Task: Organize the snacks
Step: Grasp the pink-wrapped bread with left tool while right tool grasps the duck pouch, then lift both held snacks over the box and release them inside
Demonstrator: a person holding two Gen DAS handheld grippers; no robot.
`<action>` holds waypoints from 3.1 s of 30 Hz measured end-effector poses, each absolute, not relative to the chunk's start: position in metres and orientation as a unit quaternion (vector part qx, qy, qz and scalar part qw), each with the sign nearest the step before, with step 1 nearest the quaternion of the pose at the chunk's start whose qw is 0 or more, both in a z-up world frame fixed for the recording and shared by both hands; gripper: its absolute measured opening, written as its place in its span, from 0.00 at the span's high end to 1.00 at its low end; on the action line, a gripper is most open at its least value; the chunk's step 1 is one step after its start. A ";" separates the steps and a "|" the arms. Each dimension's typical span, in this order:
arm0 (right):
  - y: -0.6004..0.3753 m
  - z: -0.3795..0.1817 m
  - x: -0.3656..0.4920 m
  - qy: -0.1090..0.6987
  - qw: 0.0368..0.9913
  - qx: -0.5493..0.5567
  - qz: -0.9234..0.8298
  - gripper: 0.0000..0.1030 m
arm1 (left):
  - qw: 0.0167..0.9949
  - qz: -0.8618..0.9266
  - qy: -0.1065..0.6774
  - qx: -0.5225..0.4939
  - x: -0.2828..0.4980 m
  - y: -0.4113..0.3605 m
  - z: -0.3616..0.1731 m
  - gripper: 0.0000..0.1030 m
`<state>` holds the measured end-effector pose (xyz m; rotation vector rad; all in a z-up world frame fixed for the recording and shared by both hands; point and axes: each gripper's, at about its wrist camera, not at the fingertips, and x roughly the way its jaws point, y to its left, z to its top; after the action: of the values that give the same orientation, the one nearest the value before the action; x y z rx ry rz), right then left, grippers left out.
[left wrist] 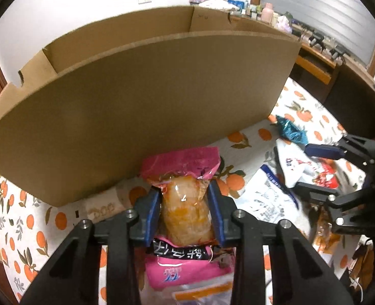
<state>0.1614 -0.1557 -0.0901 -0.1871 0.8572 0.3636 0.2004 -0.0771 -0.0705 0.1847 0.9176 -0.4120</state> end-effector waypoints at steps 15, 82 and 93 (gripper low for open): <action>-0.153 -0.086 0.156 0.400 0.895 -0.095 0.175 0.62 | 0.895 -0.207 0.390 0.058 0.180 -0.061 -0.041 0.68; -0.108 0.068 0.188 0.256 0.934 -0.096 0.232 0.79 | 0.936 -0.173 0.303 0.033 0.210 -0.004 0.065 0.68; -0.098 0.061 0.225 0.275 0.929 -0.097 0.230 0.79 | 0.935 -0.145 0.322 0.021 0.243 0.012 0.052 0.68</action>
<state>0.2247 -0.0979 0.0612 -0.1988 0.5629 0.4712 0.2427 0.0120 0.0519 0.0438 0.6577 -0.2963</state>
